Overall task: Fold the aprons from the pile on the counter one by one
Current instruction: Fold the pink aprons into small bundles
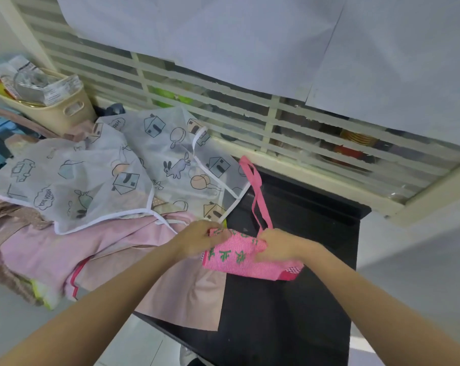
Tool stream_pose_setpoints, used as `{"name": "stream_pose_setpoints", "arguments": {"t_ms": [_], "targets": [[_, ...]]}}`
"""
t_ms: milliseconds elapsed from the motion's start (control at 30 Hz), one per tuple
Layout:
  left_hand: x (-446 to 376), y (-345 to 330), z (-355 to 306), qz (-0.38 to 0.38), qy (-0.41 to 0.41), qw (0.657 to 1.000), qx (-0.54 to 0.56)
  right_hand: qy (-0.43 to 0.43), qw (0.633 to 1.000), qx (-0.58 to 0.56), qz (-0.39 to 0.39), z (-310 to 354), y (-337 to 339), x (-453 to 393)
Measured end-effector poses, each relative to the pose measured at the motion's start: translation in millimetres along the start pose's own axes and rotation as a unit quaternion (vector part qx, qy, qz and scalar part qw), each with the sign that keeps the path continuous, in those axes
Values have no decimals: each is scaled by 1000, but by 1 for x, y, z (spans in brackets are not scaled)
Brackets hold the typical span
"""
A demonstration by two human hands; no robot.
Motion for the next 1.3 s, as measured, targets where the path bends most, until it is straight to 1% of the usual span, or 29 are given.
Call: {"name": "stream_pose_setpoints", "arguments": {"t_ms": [67,167,233,300,333,367,433,467,500,533,567,633,667,767,867,967,1000,1033,1067,1100,1133,1167,1200,1267,1300], "targets": [[-4,-5,2,22,9,1000,4,-54,997,0,47,-10,5,0],[-9,-13,9,89,61,990,-94,-97,992,1,86,-24,-11,-10],[-15,-10,6,82,62,983,-151,-114,990,-2,85,-31,-26,-18],[-22,-7,-7,59,30,977,-203,-117,991,28,50,-33,-30,-21],[-25,-12,-15,76,10,969,-236,-120,991,51,38,-33,-29,-21],[-30,-21,-20,109,-4,956,-273,-124,989,69,35,-33,-28,-21],[-36,-41,-28,165,-6,917,-364,-136,987,83,30,-33,-20,-20],[-39,-47,-31,171,-2,899,-404,-136,988,64,23,-32,-13,-18],[-41,-51,-34,170,-2,889,-426,-133,991,29,4,-32,-5,-18],[-43,-55,-37,167,-2,885,-435,-132,991,-10,-30,-35,4,-17],[-45,-59,-40,166,-2,884,-437,-138,987,-33,-83,-38,12,-16],[-44,-68,-41,167,18,886,-432,-163,968,-15,-189,-42,22,-12],[-44,-73,-40,167,35,887,-430,-174,962,-3,-211,-41,20,-13],[-44,-79,-35,158,64,887,-428,-166,966,44,-191,-31,8,-25],[-42,-86,-31,169,53,903,-391,-159,966,53,-195,-15,8,-26],[-38,-86,-35,186,18,915,-358,-163,961,21,-224,0,22,-20],[-37,-85,-37,195,12,916,-350,-163,962,-12,-218,6,28,-18],[-36,-82,-39,203,7,918,-340,-139,962,-79,-223,11,34,-17],[-36,-79,-41,209,3,922,-327,-110,952,-192,-213,16,37,-16],[-36,-77,-45,212,1,925,-317,-64,924,-316,-205,26,40,-15],[-36,-73,-49,209,0,928,-309,-21,878,-432,-204,35,45,-12],[-34,-68,-55,201,-2,931,-304,19,825,-530,-196,45,50,-6],[-33,-64,-58,190,-1,933,-304,63,780,-594,-189,55,57,-1],[-30,-52,-61,162,7,936,-314,138,710,-663,-191,75,76,16],[-30,-43,-63,141,14,937,-319,172,682,-682,-200,83,88,29]]}}
Point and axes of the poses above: each hand's wrist, its own x-axis away from the middle knuckle, its own y-axis out of the back of the hand, z = x × y, the point moved 6 cm from there along -x, towards the middle knuckle, and after that the axes turned 12 degrees about z, right-handed, at the moved point
